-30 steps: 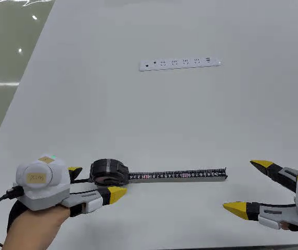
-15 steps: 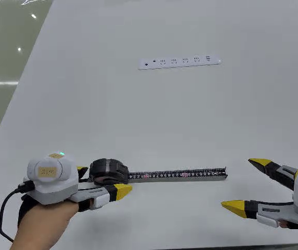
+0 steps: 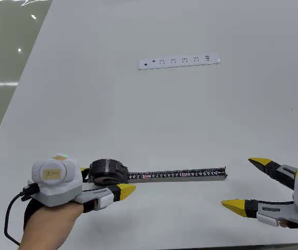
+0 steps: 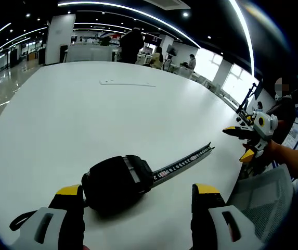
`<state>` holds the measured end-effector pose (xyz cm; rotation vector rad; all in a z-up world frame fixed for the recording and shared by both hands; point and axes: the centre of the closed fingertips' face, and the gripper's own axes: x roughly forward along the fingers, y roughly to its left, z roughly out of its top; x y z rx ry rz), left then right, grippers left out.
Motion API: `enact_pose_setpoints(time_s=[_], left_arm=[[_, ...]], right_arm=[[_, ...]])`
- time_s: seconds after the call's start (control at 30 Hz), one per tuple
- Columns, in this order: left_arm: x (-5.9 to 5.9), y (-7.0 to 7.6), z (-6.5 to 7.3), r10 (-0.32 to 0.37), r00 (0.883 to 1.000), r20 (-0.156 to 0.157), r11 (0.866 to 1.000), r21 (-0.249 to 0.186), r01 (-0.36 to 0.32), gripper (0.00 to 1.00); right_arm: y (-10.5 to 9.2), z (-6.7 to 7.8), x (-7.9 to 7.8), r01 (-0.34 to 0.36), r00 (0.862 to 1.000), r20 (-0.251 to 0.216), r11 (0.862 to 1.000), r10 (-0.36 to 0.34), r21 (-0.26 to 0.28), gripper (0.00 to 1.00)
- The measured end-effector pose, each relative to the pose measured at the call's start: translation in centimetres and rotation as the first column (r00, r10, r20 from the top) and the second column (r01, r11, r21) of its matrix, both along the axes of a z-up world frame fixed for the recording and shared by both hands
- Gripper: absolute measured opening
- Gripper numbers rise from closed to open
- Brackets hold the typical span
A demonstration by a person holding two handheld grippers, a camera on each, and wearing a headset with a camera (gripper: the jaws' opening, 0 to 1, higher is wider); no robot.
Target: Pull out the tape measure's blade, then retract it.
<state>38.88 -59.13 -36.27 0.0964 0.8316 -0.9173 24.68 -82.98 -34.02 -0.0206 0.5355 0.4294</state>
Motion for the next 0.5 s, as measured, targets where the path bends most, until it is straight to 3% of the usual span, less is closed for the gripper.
enact_pose_setpoints(time_s=[0.1,0.17,0.37,0.5], left_arm=[[-0.18,-0.2,0.08,0.043,0.999,0.01,0.999,-0.002,-0.043,0.83],[-0.36,-0.28,-0.06,0.042,0.999,0.032,0.999,0.02,-0.042,0.85],[0.07,-0.19,0.12,0.118,0.992,0.031,0.993,-0.007,-0.118,0.83],[0.28,-0.16,-0.03,0.146,0.988,0.043,0.989,0.001,-0.146,0.81]], right_arm=[[0.2,-0.07,0.07,-0.006,1.0,-0.004,1.0,0.006,0.0,0.79],[0.33,-0.04,0.15,-0.01,1.0,0.0,1.0,0.01,0.0,0.79],[0.71,-0.04,0.38,-0.019,1.0,0.002,1.0,0.019,0.006,0.78],[0.68,-0.19,0.41,-0.023,1.0,0.003,1.0,0.023,0.003,0.78]])
